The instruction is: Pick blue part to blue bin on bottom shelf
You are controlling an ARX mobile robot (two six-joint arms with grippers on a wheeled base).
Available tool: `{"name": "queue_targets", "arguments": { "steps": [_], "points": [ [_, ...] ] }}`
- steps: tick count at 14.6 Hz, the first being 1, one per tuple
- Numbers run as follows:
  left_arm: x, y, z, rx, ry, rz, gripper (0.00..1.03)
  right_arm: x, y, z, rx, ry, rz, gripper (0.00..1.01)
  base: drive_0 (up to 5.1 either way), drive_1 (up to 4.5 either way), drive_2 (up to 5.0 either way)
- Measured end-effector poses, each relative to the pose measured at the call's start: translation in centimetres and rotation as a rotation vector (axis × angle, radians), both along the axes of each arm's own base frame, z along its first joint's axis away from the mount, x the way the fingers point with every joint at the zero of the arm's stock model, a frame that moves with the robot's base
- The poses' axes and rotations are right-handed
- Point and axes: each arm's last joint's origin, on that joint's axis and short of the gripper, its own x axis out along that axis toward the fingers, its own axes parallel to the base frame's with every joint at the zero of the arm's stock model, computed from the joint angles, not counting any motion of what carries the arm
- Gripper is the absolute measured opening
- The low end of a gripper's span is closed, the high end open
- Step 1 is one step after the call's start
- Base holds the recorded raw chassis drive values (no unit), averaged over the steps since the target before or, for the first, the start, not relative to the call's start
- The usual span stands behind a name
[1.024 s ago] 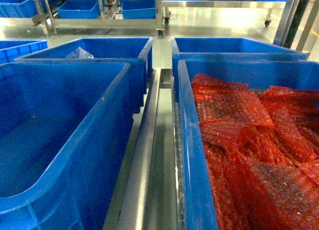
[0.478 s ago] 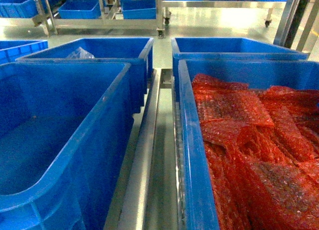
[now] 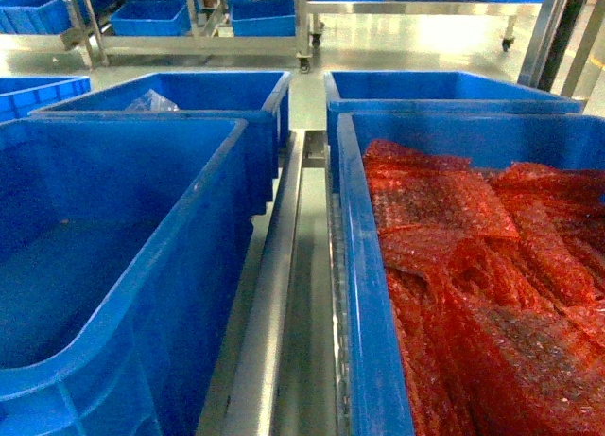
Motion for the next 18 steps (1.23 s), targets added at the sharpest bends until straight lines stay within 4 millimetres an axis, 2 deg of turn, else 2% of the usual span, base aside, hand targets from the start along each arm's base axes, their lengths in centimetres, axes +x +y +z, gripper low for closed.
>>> {"name": "queue_targets", "arguments": {
  "steps": [6,7,18],
  "points": [
    [-1.7,0.0,-1.0,0.000,-0.010,0.000,0.02,0.0,0.0,0.0,0.000,0.000,0.000,0.98,0.0,0.00,0.0],
    [-1.9,0.0,-1.6,0.000,-0.003,0.001,0.02,0.0,0.0,0.0,0.000,0.000,0.000,0.98,0.0,0.00,0.0],
    [-3.5,0.0,-1.5,0.000,-0.016,0.001,0.02,0.0,0.0,0.0,0.000,0.000,0.000,0.98,0.0,0.00,0.0]
  ]
}}
